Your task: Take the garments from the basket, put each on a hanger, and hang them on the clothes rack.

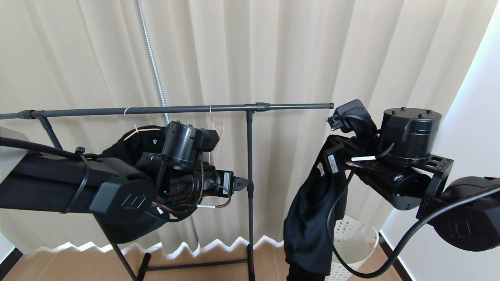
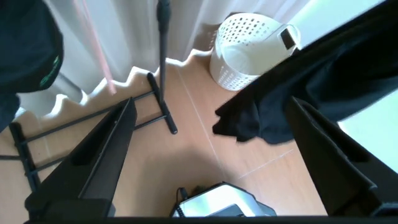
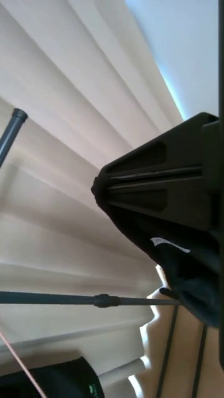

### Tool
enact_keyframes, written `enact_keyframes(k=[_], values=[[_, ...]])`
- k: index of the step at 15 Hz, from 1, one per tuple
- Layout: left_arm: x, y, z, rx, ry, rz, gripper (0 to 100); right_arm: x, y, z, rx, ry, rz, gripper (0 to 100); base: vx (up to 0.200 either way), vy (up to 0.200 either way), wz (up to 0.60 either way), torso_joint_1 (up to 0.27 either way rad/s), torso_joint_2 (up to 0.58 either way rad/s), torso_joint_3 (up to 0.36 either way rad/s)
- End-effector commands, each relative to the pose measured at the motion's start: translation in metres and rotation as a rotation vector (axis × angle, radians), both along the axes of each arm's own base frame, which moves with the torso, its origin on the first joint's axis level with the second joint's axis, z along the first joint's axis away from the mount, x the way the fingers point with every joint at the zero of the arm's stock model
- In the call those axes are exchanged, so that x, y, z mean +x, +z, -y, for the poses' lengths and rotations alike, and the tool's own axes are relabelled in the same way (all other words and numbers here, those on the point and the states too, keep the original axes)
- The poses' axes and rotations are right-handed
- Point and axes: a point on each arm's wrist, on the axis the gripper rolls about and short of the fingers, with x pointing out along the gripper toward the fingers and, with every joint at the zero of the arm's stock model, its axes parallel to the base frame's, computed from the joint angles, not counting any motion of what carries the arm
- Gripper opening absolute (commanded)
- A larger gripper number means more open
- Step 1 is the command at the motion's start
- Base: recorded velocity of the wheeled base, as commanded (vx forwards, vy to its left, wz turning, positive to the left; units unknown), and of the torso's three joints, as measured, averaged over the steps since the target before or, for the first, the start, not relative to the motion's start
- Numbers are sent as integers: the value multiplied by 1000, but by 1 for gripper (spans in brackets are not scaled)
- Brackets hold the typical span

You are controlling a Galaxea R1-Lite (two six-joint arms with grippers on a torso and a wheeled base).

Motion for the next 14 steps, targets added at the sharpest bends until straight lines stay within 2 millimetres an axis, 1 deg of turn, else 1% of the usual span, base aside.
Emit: enact_keyframes(k=[1, 2, 5, 6, 8, 10, 12, 13, 14], values=[[1, -1, -1, 7, 12, -1, 100, 0, 0, 0, 0, 2, 1, 0, 200, 200, 0, -12, 7, 7], [1, -1, -1, 7, 15, 1, 100, 0, 0, 0, 0, 2, 1, 0, 200, 200, 0, 2, 7, 2], [0, -1, -1, 9, 17, 2, 100, 0, -1, 0, -2, 2, -3, 0, 0, 200, 0, 7, 1, 1], [0, 0, -1, 8, 17, 3, 100, 0, -1, 0, -2, 2, -3, 0, 200, 200, 0, 12, 2, -7], [0, -1, -1, -9, 15, 30, 100, 0, -1, 0, -1, 2, -1, 0, 0, 0, 0, 0, 0, 0], [1, -7, 0, -30, 13, 73, 100, -1, -1, 0, -3, 2, -4, 0, 0, 0, 0, 0, 0, 0], [6, -13, 4, -22, 17, 75, 100, -1, -1, 0, -2, 0, -1, 0, 0, 0, 0, 0, 0, 0], [8, -12, 8, -21, 16, 81, 100, -1, -1, 0, -3, 0, -4, 0, 0, 0, 0, 0, 0, 0], [12, -17, 17, -2, 34, 89, 100, -1, -2, 0, -4, 0, -5, 0, 0, 0, 0, 0, 0, 0]])
